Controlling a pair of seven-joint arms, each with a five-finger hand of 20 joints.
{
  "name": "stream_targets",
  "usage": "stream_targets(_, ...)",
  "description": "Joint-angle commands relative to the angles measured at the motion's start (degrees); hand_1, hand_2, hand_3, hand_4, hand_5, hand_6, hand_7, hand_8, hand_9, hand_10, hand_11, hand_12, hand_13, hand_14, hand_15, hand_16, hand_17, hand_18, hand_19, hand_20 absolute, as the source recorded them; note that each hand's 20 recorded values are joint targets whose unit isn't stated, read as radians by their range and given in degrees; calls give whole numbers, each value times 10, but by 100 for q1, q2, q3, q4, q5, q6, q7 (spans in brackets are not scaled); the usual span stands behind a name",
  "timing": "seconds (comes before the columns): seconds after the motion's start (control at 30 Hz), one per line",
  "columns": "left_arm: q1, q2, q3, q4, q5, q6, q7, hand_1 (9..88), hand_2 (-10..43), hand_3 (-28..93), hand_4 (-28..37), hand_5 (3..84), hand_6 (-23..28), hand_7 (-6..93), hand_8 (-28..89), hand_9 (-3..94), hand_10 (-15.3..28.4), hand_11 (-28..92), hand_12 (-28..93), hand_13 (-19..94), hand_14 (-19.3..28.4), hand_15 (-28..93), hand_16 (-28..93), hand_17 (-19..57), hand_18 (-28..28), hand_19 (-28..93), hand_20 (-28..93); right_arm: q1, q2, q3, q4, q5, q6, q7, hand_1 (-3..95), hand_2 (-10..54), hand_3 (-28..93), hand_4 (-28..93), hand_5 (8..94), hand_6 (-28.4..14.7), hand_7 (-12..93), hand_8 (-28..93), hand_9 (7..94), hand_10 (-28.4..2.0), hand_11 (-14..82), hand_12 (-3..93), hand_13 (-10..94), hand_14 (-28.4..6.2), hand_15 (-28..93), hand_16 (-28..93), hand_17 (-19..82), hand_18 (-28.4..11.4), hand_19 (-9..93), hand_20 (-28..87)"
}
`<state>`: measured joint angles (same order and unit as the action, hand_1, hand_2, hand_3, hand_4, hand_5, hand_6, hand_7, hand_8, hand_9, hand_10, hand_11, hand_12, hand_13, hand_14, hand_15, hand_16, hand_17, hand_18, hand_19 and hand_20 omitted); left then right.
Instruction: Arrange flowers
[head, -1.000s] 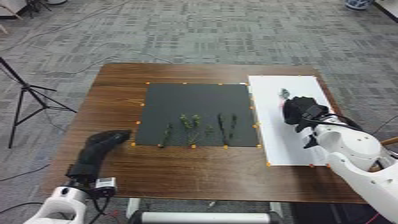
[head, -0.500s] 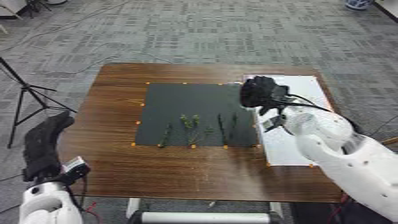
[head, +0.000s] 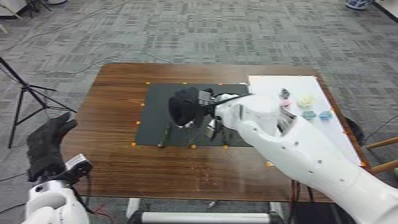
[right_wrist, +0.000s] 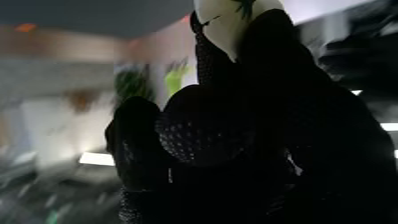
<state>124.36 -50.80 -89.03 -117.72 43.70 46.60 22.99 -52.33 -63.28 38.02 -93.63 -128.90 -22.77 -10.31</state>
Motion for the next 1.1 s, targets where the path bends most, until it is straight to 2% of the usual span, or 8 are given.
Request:
stream_targets(0.03, -87, 54, 135, -9, 189, -322, -292, 285, 301, 657, -283, 515, 58, 170, -106, 552, 149, 210, 80, 394, 136, 143, -40, 74, 97, 119, 147, 453, -1129, 120, 433, -803, -325, -245, 590, -95, 609, -206, 765, 25, 247, 55, 885, -84, 39, 305, 914, -6, 573, 364, 589, -148, 932, 587)
stream_targets(0.2, -156, 148, 221, -21, 326, -439, -365, 282, 300, 660, -283, 519, 58, 168, -105, 552, 148, 209, 81, 394, 138, 144, -39, 72, 99, 121, 145, 492, -1557, 152, 843, -1222, -525, -195, 588, -95, 611, -208, 762, 27, 250, 52, 884, -83, 41, 303, 913, -7, 582, 365, 590, -150, 932, 593)
stream_targets(0.33, -176, 175, 292, -13, 324, -501, -328, 282, 299, 661, -283, 520, 58, 167, -104, 553, 148, 209, 82, 394, 140, 145, -38, 70, 101, 124, 144, 321, -1838, 243, 1000, -1501, -675, -76, 587, -95, 610, -208, 761, 28, 252, 48, 877, -81, 38, 300, 911, -8, 586, 365, 590, -150, 932, 597)
stream_targets(0.53, -470, 151, 480, 123, 308, -509, -345, 282, 297, 661, -283, 522, 59, 166, -103, 552, 149, 210, 83, 396, 143, 152, -37, 66, 105, 132, 145, -112, -2305, 644, 1429, -2173, -782, -295, 586, -95, 611, -209, 760, 32, 256, 45, 874, -80, 35, 300, 909, -10, 596, 364, 590, -151, 932, 601)
stream_targets(0.6, -739, 120, 659, 240, 324, -407, -400, 283, 297, 661, -283, 522, 58, 167, -103, 552, 148, 209, 83, 396, 144, 155, -36, 65, 107, 134, 145, -240, -2540, 949, 1706, -2564, -776, -576, 586, -95, 612, -210, 759, 33, 257, 42, 875, -79, 33, 298, 909, -10, 598, 362, 590, -151, 932, 603)
stream_targets(0.63, -817, 118, 701, 279, 316, -440, -404, 283, 296, 661, -283, 522, 58, 167, -103, 552, 148, 209, 83, 397, 144, 156, -36, 64, 107, 135, 145, -289, -2596, 1012, 1733, -2649, -808, -565, 586, -95, 612, -211, 758, 33, 257, 40, 875, -78, 32, 297, 909, -9, 599, 362, 590, -151, 932, 603)
stream_targets(0.83, -852, 130, 721, 273, 353, -511, -428, 280, 295, 665, -283, 525, 59, 166, -104, 552, 148, 211, 84, 397, 147, 163, -35, 63, 108, 141, 146, -461, -2755, 1141, 1795, -2835, -836, -565, 584, -95, 611, -212, 758, 35, 259, 37, 874, -77, 31, 296, 910, -10, 602, 359, 591, -152, 932, 607)
stream_targets(1.1, -696, 126, 618, 212, 281, -504, -379, 278, 293, 668, -283, 526, 59, 168, -104, 550, 149, 212, 84, 396, 150, 168, -35, 59, 114, 144, 147, -333, -2639, 974, 1713, -2563, -747, -304, 580, -95, 612, -211, 757, 43, 260, 31, 871, -74, 28, 285, 910, -10, 604, 358, 591, -153, 932, 612)
